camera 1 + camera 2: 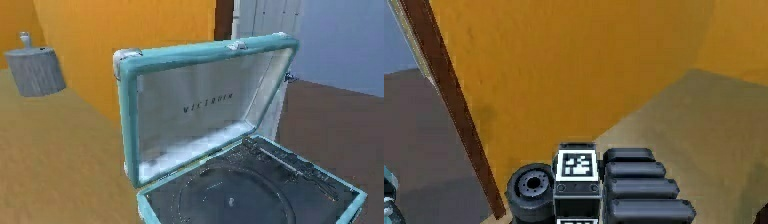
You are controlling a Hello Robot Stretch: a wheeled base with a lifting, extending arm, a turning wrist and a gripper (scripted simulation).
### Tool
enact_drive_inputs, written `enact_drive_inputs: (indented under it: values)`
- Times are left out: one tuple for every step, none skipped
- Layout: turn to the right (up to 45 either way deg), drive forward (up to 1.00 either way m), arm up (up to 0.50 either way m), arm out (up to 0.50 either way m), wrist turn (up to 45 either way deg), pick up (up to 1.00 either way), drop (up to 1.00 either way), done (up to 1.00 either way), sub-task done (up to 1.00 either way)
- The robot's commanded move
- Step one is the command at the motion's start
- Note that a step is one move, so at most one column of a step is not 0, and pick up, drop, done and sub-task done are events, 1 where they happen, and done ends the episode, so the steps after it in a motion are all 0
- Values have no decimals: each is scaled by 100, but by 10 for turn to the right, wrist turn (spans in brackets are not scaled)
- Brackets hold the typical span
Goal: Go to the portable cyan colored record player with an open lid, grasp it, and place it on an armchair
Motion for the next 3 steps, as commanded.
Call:
enact_drive_inputs:
  values:
    - [120, 0, 0, 0, 0, 0, 0, 0, 0]
    - [0, 85, 0, 0, 0, 0, 0, 0, 0]
    - [120, 0, 0, 0, 0, 0, 0, 0, 0]
